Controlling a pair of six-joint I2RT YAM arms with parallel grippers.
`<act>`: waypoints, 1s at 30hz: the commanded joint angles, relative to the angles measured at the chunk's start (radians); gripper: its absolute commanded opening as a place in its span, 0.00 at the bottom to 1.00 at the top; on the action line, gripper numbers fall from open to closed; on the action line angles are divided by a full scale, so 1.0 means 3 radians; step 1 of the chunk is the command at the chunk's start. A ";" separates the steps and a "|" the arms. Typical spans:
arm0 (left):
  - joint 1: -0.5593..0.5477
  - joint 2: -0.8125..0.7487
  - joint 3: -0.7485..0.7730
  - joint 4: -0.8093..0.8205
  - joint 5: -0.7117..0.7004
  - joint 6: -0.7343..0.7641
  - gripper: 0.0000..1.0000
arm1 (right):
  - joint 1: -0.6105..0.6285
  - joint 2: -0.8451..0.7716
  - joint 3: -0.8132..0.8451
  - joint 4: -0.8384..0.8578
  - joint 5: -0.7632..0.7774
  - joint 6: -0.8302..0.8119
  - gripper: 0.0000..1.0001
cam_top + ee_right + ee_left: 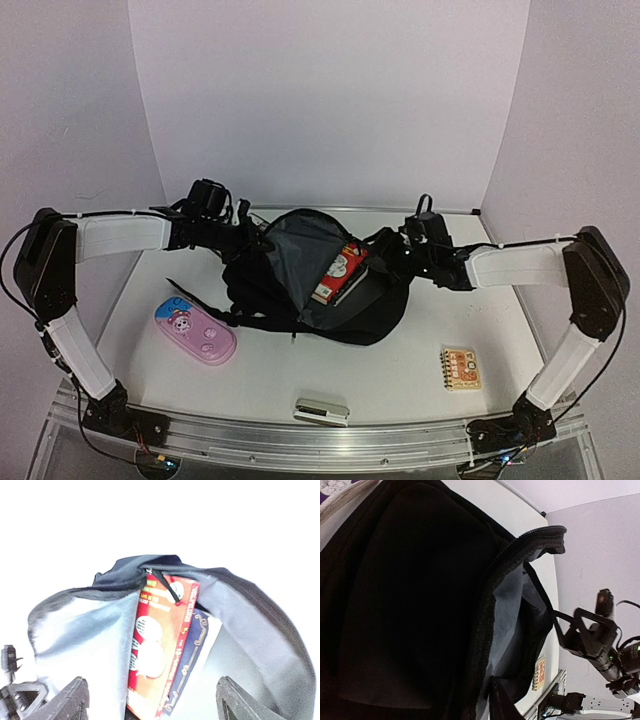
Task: Pack the student bag
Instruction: Place the book in the student bag, then move the book to the center of the board.
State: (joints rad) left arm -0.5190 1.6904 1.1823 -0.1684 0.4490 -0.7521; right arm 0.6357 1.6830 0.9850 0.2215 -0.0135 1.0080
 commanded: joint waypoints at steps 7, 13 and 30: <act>0.0542 -0.0229 -0.0234 -0.0030 0.0151 -0.0090 0.75 | 0.0012 -0.1041 -0.0149 -0.0623 0.0556 -0.0518 0.90; 0.1109 -0.0214 -0.0091 -0.0046 0.0148 -0.0014 0.85 | 0.0013 -0.1349 -0.0165 -0.0737 0.0588 -0.0647 0.93; 0.1509 0.1476 0.1453 -0.0689 -0.0586 0.0724 0.83 | 0.0010 -0.1546 -0.0199 -0.0859 0.0562 -0.0701 0.93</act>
State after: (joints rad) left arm -0.0727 2.0588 1.5301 -0.3152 0.3169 -0.5908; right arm 0.6357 1.2553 0.9325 -0.0273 0.1379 0.8112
